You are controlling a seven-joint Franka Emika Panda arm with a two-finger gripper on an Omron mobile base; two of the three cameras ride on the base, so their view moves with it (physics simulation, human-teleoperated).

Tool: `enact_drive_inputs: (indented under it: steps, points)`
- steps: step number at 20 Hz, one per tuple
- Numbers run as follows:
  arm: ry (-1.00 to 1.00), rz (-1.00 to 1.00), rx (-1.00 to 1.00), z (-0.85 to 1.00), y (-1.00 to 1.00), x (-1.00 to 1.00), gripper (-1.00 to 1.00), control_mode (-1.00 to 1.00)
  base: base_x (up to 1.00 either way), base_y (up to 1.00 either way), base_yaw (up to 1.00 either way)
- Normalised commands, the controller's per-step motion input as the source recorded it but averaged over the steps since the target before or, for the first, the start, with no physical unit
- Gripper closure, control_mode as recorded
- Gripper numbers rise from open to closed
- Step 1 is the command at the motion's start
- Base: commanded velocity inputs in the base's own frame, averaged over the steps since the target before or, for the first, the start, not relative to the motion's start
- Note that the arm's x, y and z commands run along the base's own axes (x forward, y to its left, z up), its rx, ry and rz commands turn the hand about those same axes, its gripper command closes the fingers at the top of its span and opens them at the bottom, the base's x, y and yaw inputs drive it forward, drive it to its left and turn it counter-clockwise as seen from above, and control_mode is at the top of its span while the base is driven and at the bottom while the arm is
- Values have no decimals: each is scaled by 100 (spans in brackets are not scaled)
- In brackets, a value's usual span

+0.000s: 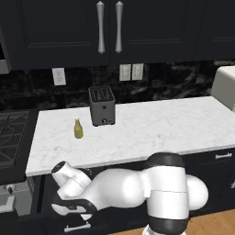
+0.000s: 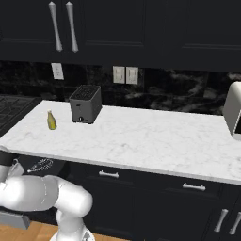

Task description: Pick the whisk from the drawer and place it on the counter.

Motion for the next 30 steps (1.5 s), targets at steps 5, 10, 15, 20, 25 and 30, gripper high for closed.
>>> enact_drive_inputs:
  steps: [5, 10, 15, 20, 25, 30]
  points:
    - [0, 7, -1, -10, -96, -98, -100, -100, 0, 0, 0]
    - [0, 9, 0, 0, -100, -100, -100, -100, 0, 0, 0]
    - [0, 5, 0, 24, -93, -100, -100, -100, 0, 0, 0]
    - [2, 8, 0, 100, -8, -48, -100, -100, 0, 0, 0]
    - [2, 11, -6, 100, 32, 0, -100, -100, 0, 0, 0]
    - [3, 5, -12, 100, 60, 0, -100, -100, 0, 0, 0]
